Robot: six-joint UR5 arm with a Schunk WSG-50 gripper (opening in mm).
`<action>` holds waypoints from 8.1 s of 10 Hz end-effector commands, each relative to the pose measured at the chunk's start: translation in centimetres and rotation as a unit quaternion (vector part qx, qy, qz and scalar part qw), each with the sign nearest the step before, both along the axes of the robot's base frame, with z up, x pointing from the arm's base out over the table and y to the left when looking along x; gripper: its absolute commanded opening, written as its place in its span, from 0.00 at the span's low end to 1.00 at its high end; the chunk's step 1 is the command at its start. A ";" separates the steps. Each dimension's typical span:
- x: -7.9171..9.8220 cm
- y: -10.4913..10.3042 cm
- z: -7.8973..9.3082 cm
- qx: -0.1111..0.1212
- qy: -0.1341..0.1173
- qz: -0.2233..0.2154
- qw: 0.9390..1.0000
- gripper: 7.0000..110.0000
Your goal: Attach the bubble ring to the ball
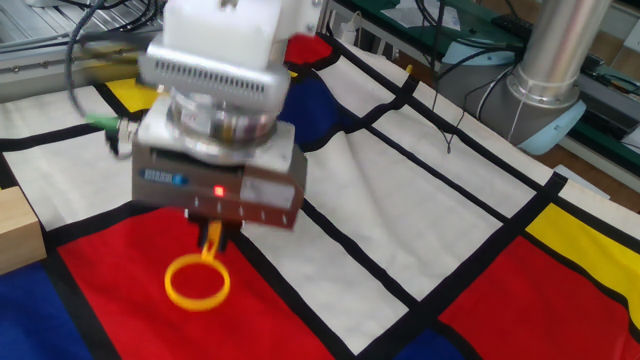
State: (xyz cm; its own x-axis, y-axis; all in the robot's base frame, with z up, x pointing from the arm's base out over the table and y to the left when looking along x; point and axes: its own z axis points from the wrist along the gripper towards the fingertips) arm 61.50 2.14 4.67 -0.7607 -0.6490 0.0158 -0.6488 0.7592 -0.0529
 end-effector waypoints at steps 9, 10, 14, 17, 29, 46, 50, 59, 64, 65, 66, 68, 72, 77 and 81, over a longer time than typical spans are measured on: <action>-3.0 -2.3 -0.9 0.019 -0.021 -0.102 0.994 0.00; -3.3 -1.9 -0.9 0.028 -0.014 -0.099 0.995 0.00; -6.3 -5.4 -0.6 0.022 0.016 -0.112 0.993 0.00; -10.0 -7.7 -0.3 0.028 0.029 -0.133 0.990 0.00; -12.8 -9.3 -2.8 0.037 0.035 -0.168 0.984 0.00; -13.3 -9.3 -4.2 0.030 0.055 -0.158 0.986 0.00; -13.0 -9.5 -4.5 0.030 0.054 -0.154 0.986 0.00; -13.1 -9.4 -4.9 0.038 0.057 -0.142 0.988 0.15; -13.1 -9.4 -4.1 0.023 0.064 -0.135 0.989 0.15; -13.0 -9.3 -3.6 0.018 0.065 -0.136 0.988 0.15; -13.3 -9.3 -2.9 0.009 0.074 -0.143 0.987 0.15; -13.0 -8.9 -1.9 0.007 0.074 -0.150 0.986 0.15; -9.6 -4.6 0.2 0.053 0.005 -0.221 0.974 0.00; -11.8 -6.4 1.2 0.046 0.025 -0.330 0.943 0.00; -11.8 -3.7 1.6 0.094 0.052 -0.438 0.892 0.00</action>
State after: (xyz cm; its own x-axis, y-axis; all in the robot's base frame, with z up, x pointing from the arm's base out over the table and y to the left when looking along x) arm 49.77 -3.16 5.73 -0.9980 0.0516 0.0372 0.0549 0.9942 0.0921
